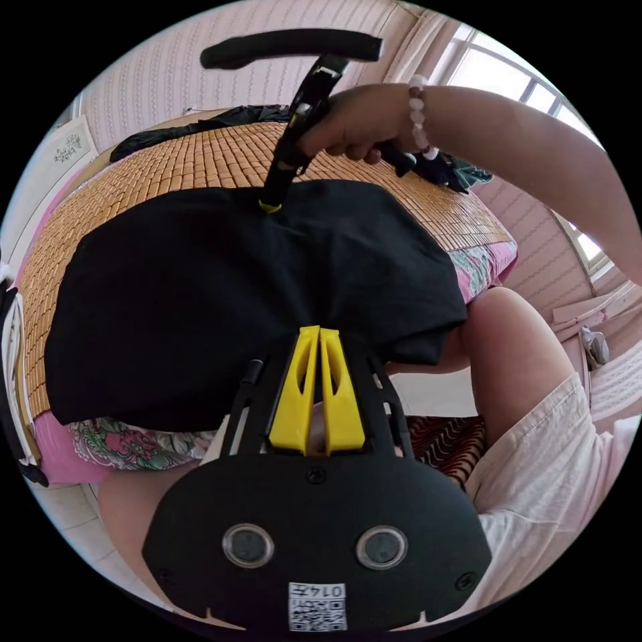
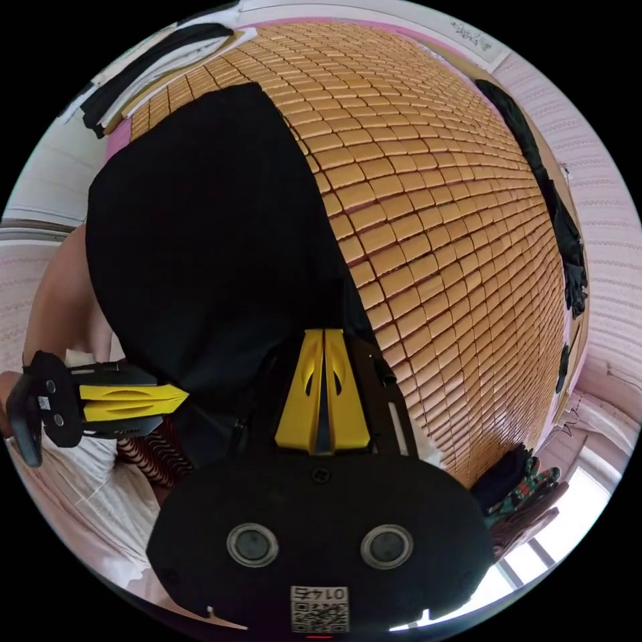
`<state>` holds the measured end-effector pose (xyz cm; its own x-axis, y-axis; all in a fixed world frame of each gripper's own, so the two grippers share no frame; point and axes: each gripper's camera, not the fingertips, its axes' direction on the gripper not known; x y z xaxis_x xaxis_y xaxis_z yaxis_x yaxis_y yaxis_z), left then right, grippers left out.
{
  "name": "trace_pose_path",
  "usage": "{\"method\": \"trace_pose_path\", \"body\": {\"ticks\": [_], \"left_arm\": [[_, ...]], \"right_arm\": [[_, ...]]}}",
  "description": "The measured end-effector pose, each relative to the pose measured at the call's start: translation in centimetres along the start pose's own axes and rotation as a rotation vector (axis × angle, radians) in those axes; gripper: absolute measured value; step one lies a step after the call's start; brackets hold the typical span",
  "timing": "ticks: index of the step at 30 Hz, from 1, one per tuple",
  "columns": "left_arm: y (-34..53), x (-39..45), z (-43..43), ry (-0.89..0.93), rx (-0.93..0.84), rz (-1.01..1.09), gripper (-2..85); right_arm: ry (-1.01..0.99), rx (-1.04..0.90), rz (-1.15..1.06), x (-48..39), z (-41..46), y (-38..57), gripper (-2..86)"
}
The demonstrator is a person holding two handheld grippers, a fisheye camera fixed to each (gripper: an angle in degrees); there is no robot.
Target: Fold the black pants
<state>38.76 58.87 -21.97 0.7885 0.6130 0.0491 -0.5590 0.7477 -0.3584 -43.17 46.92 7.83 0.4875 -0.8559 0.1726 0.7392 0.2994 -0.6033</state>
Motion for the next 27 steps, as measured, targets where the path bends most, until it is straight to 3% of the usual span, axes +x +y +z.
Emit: {"method": "trace_pose_path", "body": {"ticks": [3, 9, 17, 20, 23, 27], "left_arm": [[0.2, 0.6, 0.3, -0.018, -0.004, 0.017, -0.9], [1.0, 0.4, -0.4, 0.059, 0.019, -0.045, 1.6], [0.3, 8.7, -2.7, 0.192, 0.149, 0.195, 12.0], [-0.7, 13.8, -0.5, 0.231, 0.1, 0.307, 13.6], [-1.7, 17.8, 2.3, 0.143, 0.089, 0.389, 13.8], [-2.0, 20.3, 7.6, 0.034, -0.089, 0.464, 11.3]], "right_arm": [[-0.056, 0.004, 0.039, 1.7, 0.0, 1.5, -0.4], [-0.316, 0.389, 0.312, 7.0, -3.2, 16.0, 0.4], [-0.278, 0.287, 0.711, 6.6, 1.8, 37.8, 8.5], [-0.314, 0.344, 0.787, 7.7, 3.2, 40.3, 9.9], [-0.324, 0.425, 0.818, 9.6, 4.2, 40.6, 11.6], [-0.337, 0.412, 0.845, 12.7, 6.6, 40.0, 8.6]]}}
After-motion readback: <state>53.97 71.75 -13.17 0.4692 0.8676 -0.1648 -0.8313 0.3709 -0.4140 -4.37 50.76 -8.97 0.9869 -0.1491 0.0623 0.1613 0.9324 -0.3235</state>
